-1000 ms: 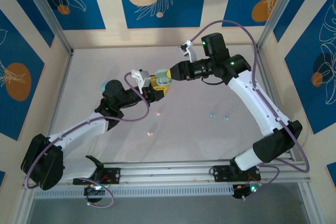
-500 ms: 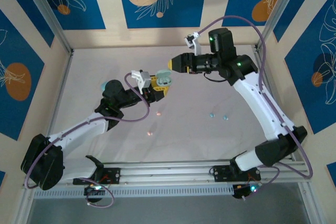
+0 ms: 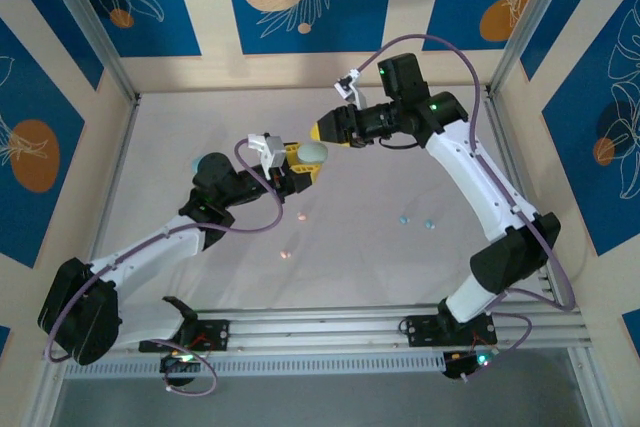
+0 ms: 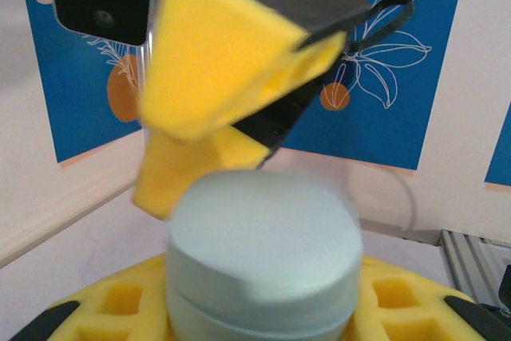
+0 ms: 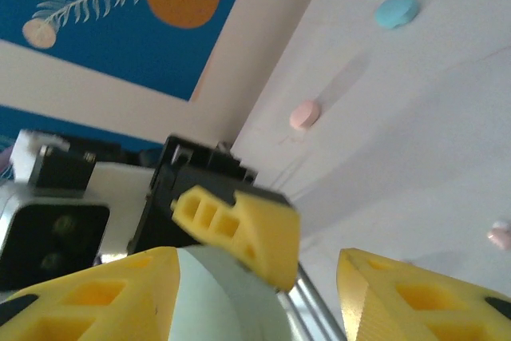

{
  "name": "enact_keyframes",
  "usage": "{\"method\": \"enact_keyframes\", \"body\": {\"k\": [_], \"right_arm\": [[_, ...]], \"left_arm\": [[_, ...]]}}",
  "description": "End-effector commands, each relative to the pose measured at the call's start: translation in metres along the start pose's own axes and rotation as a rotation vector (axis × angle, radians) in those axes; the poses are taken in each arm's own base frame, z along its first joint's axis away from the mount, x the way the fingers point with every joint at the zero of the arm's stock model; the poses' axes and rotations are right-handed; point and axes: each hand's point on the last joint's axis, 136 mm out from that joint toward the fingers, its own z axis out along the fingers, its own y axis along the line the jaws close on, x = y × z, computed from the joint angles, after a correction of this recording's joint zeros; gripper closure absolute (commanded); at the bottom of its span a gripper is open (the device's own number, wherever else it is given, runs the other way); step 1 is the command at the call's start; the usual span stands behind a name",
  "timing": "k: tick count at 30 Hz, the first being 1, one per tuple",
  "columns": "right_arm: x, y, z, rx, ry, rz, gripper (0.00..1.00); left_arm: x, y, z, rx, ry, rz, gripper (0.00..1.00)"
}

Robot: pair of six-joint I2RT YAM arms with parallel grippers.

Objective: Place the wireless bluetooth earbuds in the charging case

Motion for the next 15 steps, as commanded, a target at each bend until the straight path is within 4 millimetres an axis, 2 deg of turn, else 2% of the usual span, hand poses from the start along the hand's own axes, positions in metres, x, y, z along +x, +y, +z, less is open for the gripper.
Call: {"method": "enact_keyframes", "body": {"k": [1, 6, 8, 15], "right_arm": [[0.018, 0.019, -0.011, -0.117, 0.029, -0.012, 0.45], [0.022, 0.017, -0.012, -0.169, 0.047, 0.044, 0.45], [0.025, 0.022, -0.011, -0.232, 0.073, 0.065, 0.44], [0.036, 0.023, 0.0, -0.331, 0.154, 0.114, 0.46]], "left_arm": [[-0.026, -0.008, 0.0, 0.02, -0.075, 0.05, 0.63], [-0.029, -0.009, 0.0, 0.029, -0.087, 0.044, 0.63], [-0.03, -0.009, 0.0, 0.031, -0.089, 0.042, 0.63], [-0.034, -0.011, 0.002, 0.045, -0.099, 0.036, 0.63]]}}
